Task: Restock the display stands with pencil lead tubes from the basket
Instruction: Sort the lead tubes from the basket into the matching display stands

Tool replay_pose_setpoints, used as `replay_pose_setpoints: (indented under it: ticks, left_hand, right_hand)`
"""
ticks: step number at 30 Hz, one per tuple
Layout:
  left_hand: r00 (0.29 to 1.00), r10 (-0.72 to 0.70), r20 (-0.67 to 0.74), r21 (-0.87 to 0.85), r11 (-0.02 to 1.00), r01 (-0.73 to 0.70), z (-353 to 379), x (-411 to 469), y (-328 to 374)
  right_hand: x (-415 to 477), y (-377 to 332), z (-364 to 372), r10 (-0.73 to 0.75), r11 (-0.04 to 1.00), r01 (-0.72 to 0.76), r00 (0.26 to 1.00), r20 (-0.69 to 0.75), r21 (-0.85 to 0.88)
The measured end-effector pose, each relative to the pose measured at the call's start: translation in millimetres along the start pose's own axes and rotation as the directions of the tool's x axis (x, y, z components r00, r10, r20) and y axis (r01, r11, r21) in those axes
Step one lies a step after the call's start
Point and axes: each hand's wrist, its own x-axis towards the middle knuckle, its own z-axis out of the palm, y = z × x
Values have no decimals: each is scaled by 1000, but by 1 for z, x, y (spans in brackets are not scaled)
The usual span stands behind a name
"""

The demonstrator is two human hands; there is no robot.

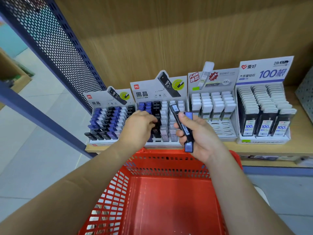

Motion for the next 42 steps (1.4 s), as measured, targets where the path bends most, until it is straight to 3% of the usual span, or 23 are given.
replay_pose_setpoints:
  ticks: [2,4,6,8,9,11,17,19,22,23,26,30,33,37,42]
  left_hand:
    - [996,-84,42,-52,995,86,-9,1,6]
    - [982,-187,27,-246,951,188,-26,2,13]
    - [961,-251,114,-622,736,266,-47,1,23]
    - [951,-171,259,-830,464,310,-67,-1,32]
    - [948,-125,292,-851,418,317,-73,-3,35]
    - [950,-123,287,-841,443,312,-83,-5,40]
    - [918,-382,111,-788,529,315,-96,-10,26]
    - [913,-373,164,-813,473,340,-100,-13,18]
    - [912,-257,321,-874,290,389,-106,-19,10]
    - [912,-241,332,-875,283,393,-108,-20,8]
    - [911,-259,320,-850,347,397,-108,-23,3]
    - [908,-345,240,-834,406,374,-100,-21,0]
    - [915,-386,120,-747,572,339,-90,-17,-2]
    - [968,-242,71,-429,868,249,-69,-20,0]
    - [991,-96,93,-161,981,111,-46,-27,8]
  right_hand:
    - [0,0,2,-15,1000,15,1000,-6,-26]
    - [0,-1,4,-23,998,23,1000,18,-51]
    - [-1,-2,6,-6,999,9,998,61,-54]
    - [-4,-2,9,39,997,-30,990,133,-66]
    - [-6,-2,12,68,996,-56,981,181,-70]
    - [-9,-1,17,117,992,-103,961,250,-69]
    - [-11,0,21,140,985,-102,944,300,-137]
    - [-13,0,21,103,982,-49,949,298,-184]
    - [-12,1,22,84,980,-28,957,277,-198]
    - [-12,2,24,89,978,-32,957,275,-206]
    - [-11,7,27,108,969,-46,963,248,-242]
    - [-4,9,19,104,914,-65,992,77,-399]
    - [-2,2,3,77,896,-80,997,-26,-436]
    - [0,-11,-15,86,982,-93,995,-44,-164]
    - [2,-8,-18,81,992,-81,997,8,93]
